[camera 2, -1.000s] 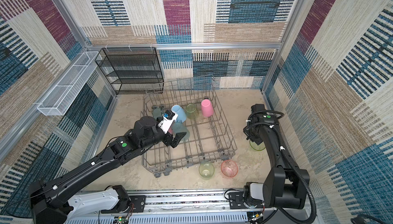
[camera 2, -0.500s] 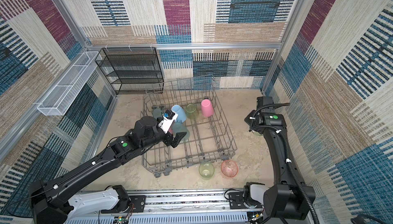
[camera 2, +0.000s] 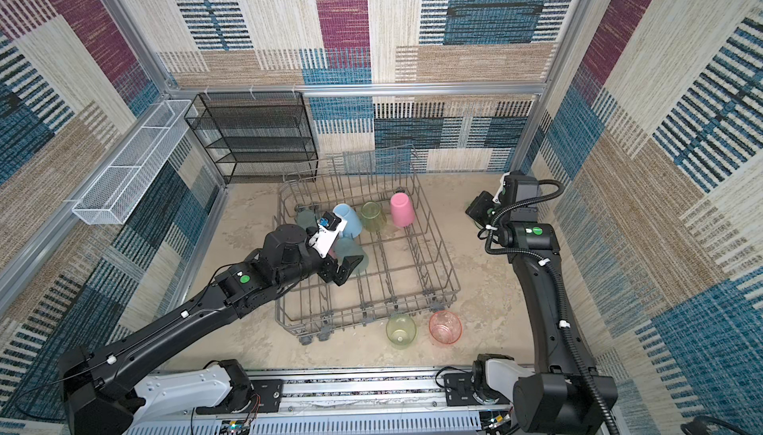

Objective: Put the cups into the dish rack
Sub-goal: 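Lift the green cup toward the rack while the left gripper rises toward it, then close the left gripper on the green cup base beside the right gripper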

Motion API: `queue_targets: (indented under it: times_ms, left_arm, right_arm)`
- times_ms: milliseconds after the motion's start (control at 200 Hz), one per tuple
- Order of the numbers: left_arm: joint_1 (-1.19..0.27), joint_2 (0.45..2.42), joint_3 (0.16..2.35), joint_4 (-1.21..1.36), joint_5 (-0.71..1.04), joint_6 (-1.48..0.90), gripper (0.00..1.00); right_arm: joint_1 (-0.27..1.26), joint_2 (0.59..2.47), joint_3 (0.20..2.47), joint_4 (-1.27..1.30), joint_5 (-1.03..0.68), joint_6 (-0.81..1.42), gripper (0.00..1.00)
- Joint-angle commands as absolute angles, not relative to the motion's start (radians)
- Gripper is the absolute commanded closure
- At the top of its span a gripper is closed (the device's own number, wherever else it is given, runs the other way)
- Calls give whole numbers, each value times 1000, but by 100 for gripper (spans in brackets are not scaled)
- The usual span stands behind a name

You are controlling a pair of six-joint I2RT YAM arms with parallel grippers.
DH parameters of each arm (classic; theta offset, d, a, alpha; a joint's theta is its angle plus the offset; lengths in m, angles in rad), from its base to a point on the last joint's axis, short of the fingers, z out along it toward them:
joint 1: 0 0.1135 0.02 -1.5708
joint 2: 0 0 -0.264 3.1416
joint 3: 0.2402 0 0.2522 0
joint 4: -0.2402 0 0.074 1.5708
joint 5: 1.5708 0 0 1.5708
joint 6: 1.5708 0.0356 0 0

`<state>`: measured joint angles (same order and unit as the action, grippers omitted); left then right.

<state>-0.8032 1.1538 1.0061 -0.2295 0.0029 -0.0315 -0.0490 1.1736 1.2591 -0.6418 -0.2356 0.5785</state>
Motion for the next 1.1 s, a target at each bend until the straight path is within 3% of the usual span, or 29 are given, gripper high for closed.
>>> queue_targets:
  times_ms: [0,160,456,826,1097]
  left_arm:
    - [-794,1165,1028,-233,-17,-47,0]
    - [-718,1187,1056,-232,29,-127,0]
    - [-529,1257,1145,-249,107,-380,0]
    - [-477,1322,1262,-226,217,-809,0]
    - [-472,1419,1252,34,340,-1171,0]
  right_arm:
    - [1,1164,1248,-420,-270,565,100]
    - [113,1170,1191,-212,-272,553,100]
    - [195,1224,1116,145,-469,509,100]
    - [259,1214,957,424,-575,435,100]
    - [281,1234,894,546,-625,401,100]
